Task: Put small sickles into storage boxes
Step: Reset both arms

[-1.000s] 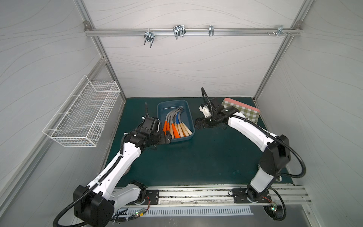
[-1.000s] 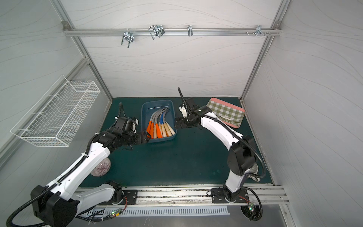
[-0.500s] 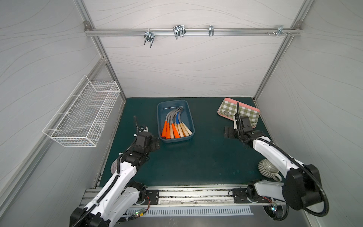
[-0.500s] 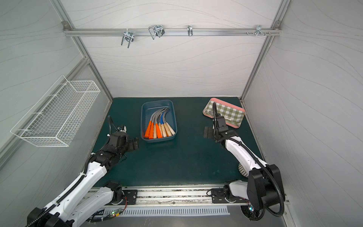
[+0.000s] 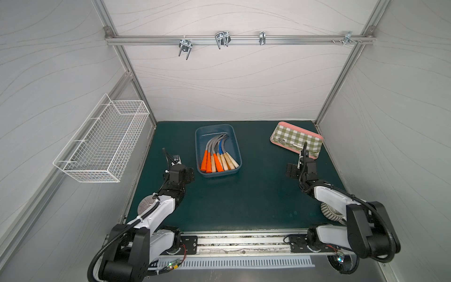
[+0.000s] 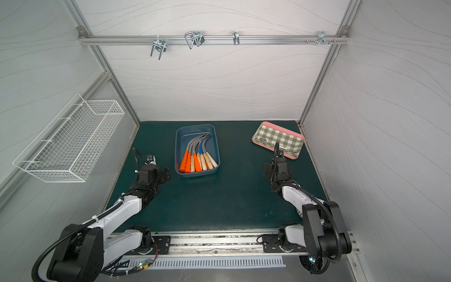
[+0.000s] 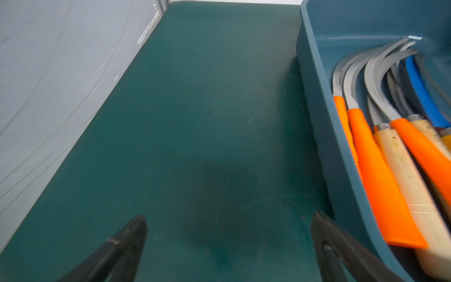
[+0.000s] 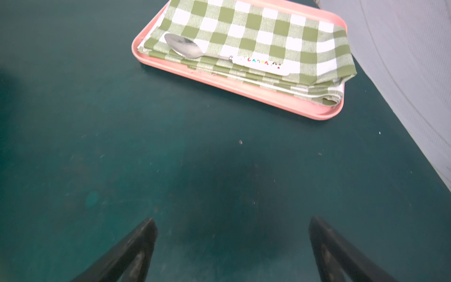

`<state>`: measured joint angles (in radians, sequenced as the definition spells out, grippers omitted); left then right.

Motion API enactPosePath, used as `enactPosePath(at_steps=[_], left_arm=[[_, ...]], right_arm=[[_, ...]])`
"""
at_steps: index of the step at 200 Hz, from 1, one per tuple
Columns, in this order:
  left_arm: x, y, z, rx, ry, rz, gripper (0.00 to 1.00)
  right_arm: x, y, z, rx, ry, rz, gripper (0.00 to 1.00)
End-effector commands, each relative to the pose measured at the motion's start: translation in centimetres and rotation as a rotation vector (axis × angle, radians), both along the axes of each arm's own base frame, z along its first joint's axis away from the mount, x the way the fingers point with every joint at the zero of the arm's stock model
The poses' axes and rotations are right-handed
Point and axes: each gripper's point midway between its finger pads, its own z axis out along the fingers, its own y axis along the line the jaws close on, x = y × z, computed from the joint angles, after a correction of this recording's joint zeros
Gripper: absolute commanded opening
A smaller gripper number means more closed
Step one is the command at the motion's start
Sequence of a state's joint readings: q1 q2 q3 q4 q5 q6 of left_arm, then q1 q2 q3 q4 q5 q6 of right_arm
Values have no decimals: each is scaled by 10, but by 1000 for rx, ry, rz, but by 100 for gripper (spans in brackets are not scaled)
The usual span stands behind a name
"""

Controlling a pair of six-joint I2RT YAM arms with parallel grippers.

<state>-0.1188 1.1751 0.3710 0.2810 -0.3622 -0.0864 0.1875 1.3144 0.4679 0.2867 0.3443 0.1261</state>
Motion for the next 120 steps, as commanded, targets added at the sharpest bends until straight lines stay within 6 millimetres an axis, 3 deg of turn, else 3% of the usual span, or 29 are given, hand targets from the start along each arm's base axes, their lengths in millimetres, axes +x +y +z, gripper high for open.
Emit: enactPosePath(at_steps=[1, 14, 48, 90, 120], left_arm=[[34, 2, 35, 36, -196, -12, 99], [41, 7, 31, 39, -203, 2, 98], [63, -5, 26, 31, -208, -79, 97], [68, 0, 12, -10, -206, -86, 98], [71, 7, 4, -38, -199, -65, 99]], right_arm=[[22, 0, 21, -34, -119, 13, 99], [27, 0, 21, -45, -127, 18, 99], [43, 8, 22, -55, -150, 57, 99], [55, 6, 10, -34, -189, 81, 99], [54, 7, 8, -19, -179, 87, 99]])
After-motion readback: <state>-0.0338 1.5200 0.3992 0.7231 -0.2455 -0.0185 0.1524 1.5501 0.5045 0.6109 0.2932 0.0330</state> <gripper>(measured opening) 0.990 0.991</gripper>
